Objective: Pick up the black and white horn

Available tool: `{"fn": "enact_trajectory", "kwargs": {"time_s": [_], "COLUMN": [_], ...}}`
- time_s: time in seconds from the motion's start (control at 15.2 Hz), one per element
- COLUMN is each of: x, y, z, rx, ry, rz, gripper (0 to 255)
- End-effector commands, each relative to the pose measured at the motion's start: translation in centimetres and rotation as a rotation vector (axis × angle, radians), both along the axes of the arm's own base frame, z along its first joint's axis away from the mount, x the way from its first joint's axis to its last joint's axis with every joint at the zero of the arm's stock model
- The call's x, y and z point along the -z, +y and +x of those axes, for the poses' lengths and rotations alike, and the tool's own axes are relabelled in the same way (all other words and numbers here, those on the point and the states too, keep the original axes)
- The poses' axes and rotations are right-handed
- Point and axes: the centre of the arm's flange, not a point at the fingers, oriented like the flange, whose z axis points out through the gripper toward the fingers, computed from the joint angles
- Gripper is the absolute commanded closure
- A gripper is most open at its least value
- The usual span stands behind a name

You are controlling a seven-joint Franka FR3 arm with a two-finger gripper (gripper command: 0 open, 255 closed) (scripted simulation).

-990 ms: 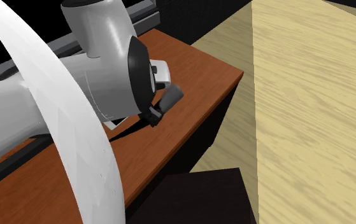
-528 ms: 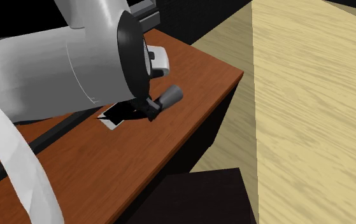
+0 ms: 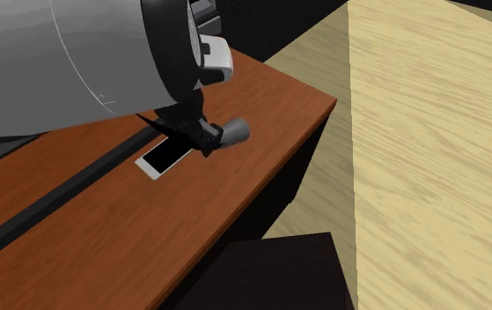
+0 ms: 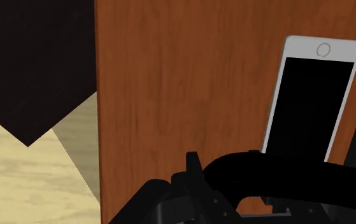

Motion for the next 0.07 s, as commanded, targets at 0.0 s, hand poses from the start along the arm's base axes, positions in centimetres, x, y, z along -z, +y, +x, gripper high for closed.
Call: {"fn": "enact_trajectory", "kwargs": {"time_s": [0.0], "x": [-0.3], "y": [-0.03], "z": [-0.06], "rx": [0.0], "ry": [0.0], "rz": [0.0], "gripper": [255]}}
